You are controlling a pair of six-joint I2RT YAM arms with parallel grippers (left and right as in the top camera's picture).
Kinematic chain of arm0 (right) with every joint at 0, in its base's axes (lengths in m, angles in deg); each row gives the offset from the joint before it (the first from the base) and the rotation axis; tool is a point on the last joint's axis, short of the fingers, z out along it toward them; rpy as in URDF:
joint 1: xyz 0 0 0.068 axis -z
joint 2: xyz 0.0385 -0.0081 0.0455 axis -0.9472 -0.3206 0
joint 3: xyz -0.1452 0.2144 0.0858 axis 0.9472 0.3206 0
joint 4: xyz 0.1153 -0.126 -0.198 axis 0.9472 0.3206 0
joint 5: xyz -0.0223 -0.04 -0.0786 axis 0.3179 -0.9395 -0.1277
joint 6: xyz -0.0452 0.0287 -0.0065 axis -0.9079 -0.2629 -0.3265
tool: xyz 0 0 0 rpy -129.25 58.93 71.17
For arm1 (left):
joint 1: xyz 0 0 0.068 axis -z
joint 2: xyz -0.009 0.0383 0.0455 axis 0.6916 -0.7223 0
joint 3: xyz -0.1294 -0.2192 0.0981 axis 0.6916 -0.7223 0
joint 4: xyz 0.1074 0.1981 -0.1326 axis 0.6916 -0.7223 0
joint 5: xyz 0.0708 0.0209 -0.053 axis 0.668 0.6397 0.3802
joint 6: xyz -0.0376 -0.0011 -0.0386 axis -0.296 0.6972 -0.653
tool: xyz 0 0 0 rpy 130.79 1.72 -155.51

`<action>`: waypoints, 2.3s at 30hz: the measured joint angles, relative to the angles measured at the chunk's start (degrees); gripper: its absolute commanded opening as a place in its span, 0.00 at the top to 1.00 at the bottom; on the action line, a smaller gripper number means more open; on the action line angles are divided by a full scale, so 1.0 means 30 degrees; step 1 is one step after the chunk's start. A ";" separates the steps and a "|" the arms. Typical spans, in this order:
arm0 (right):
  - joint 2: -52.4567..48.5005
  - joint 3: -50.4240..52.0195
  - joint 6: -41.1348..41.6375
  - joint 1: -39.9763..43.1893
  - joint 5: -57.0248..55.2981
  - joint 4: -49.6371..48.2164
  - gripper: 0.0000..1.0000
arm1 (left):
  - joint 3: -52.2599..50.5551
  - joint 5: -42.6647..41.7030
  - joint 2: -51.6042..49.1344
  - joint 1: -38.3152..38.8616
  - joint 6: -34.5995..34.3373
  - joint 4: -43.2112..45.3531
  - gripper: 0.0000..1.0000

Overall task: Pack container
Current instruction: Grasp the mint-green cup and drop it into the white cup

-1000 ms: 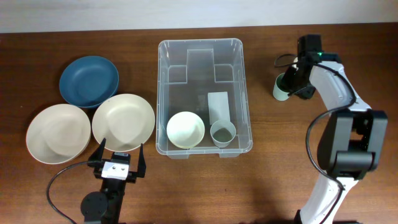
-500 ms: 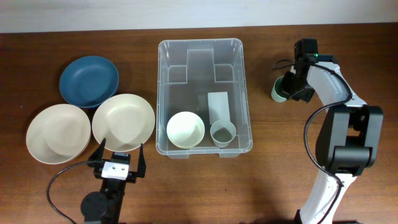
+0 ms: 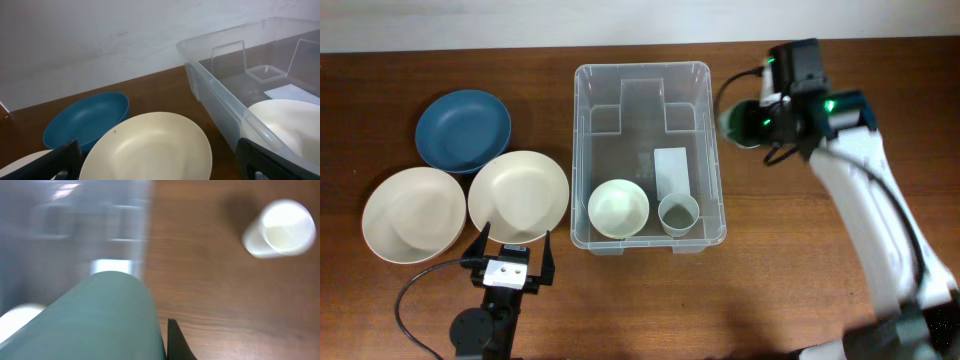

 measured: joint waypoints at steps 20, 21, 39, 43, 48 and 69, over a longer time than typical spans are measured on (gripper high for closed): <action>-0.0233 0.0007 -0.3249 -0.6149 -0.0765 0.4758 0.96 | 0.0000 0.0000 0.0007 0.0000 0.0000 0.0000 0.00; -0.0372 0.0007 -0.3257 -0.6149 -0.0780 0.4772 0.96 | 0.0000 0.0000 0.0007 0.0000 -0.0007 0.0000 0.01; -0.3133 0.0007 -0.3308 -0.6149 -0.1071 0.4707 0.96 | 0.0000 0.0000 0.0007 0.0000 -0.0007 0.0000 0.01; -0.3133 0.0007 -0.3308 -0.6149 -0.1071 0.4714 0.96 | 0.0000 0.0000 0.0007 0.0000 -0.0007 0.0000 0.01; -0.3133 0.0007 -0.3315 -0.6149 -0.1071 0.4830 0.96 | 0.0000 0.0000 0.0007 0.0000 -0.0007 0.0000 0.01; -0.3133 0.0000 -0.3359 -0.6149 -0.1435 0.3672 0.60 | 0.0000 0.0000 0.0007 0.0000 -0.0007 0.0000 0.00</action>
